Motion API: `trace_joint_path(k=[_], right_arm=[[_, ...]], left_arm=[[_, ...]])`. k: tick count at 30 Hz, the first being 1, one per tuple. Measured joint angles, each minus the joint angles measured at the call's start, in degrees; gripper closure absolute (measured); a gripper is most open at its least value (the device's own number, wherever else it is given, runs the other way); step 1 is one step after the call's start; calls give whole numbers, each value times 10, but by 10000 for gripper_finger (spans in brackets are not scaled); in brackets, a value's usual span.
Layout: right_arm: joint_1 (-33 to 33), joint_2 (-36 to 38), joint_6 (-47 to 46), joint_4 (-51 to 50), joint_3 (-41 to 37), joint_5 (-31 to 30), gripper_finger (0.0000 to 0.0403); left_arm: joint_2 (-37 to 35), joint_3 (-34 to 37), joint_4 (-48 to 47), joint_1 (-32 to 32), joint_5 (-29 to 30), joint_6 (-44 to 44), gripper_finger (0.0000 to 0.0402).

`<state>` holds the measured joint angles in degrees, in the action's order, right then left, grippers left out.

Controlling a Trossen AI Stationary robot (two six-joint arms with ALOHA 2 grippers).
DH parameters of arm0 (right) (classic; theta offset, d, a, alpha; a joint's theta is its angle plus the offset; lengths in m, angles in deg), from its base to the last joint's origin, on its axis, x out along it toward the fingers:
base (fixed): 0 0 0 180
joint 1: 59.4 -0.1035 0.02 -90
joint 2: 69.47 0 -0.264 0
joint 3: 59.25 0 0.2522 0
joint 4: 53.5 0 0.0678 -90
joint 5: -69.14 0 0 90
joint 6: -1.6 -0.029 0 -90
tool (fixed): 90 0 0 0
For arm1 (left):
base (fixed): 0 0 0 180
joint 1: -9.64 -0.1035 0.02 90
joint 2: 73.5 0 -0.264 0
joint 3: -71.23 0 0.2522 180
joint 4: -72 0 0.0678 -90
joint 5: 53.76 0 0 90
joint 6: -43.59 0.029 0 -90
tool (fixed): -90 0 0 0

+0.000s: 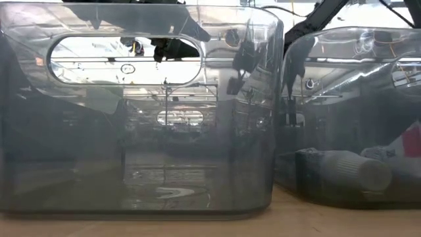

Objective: Pick & Place Travel size toiletries
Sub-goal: Put the white toothpaste into the middle black bin

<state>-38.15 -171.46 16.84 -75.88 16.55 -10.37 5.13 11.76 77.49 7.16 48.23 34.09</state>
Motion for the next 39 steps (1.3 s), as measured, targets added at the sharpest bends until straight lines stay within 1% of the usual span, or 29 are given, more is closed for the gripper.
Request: trace_joint_path(k=[13,17,25,29,33,39], right_arm=[[0,135,-11,-157,0,2,328],[-5,173,-27,-182,-9,3,328],[-49,259,-58,-153,-79,5,331],[-84,295,-87,-105,-122,5,330],[-125,314,-115,-65,-153,5,329],[-191,318,-129,-43,-159,6,334]], left_arm=[[0,0,-2,0,0,1,107],[0,0,-2,0,0,1,107],[0,0,-1,0,0,1,107],[0,0,-2,0,0,1,107],[0,0,-2,0,1,1,107],[0,0,-1,0,1,1,107]])
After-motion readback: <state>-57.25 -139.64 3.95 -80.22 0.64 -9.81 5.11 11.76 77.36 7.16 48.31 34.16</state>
